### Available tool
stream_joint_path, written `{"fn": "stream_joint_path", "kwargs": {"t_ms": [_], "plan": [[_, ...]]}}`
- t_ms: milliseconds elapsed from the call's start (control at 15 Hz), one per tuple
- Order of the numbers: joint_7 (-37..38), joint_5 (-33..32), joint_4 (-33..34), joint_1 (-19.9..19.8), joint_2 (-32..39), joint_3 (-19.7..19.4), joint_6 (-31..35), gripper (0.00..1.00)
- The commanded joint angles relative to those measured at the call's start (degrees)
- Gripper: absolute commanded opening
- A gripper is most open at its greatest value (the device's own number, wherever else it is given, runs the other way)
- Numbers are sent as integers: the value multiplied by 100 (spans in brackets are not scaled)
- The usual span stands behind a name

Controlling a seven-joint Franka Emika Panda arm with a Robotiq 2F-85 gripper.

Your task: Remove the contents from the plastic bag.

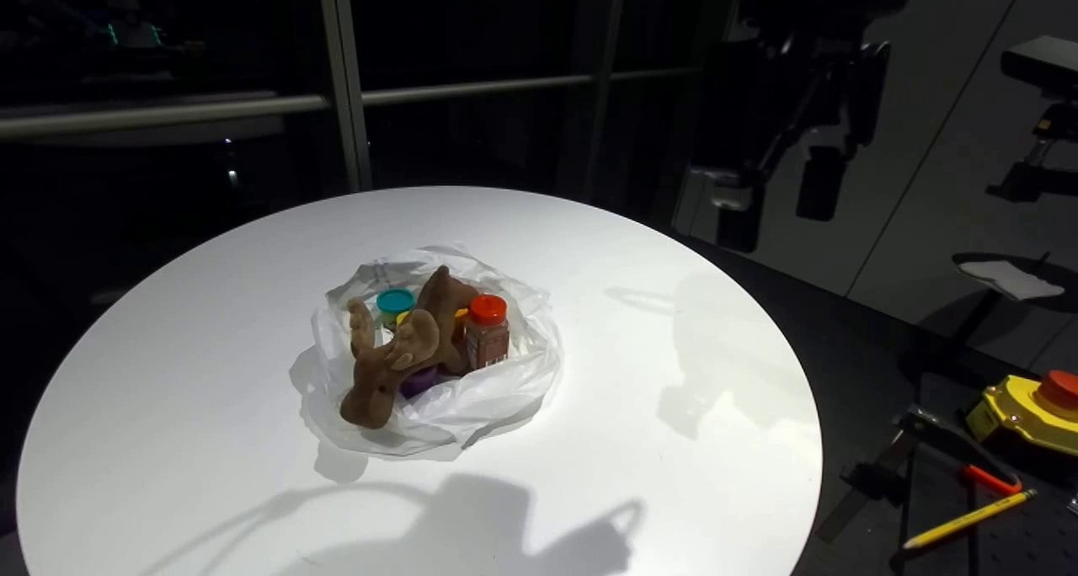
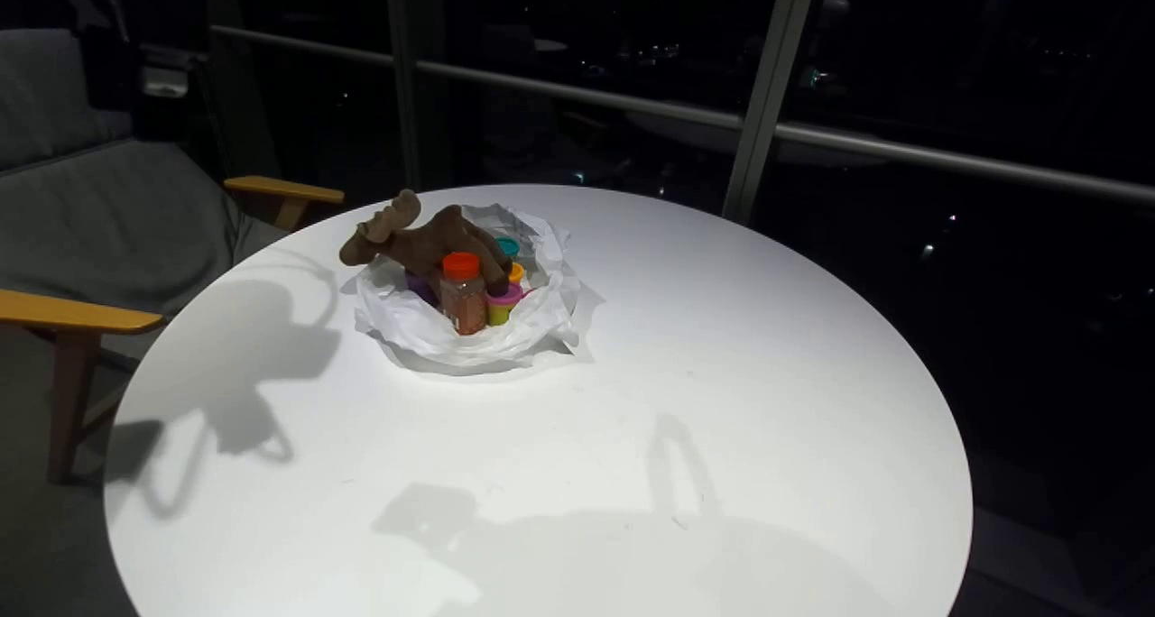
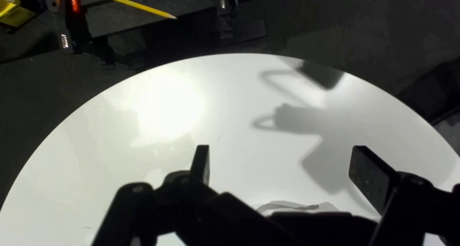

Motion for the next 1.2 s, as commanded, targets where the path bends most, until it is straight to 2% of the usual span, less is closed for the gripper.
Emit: {"fn": "stream_joint_path", "kwargs": {"t_ms": [0, 267, 600, 800, 1133], "plan": [[1349, -44, 493, 44, 922, 203, 872, 100], [3031, -878, 1108, 279, 2023, 207, 1824, 100], [4476, -2054, 2493, 919, 3278, -290, 1818, 100], [4703, -2245, 3367, 1189, 4085, -625, 1720, 100], [4593, -2013, 4468, 1342, 5131, -1029, 1793, 100]]}}
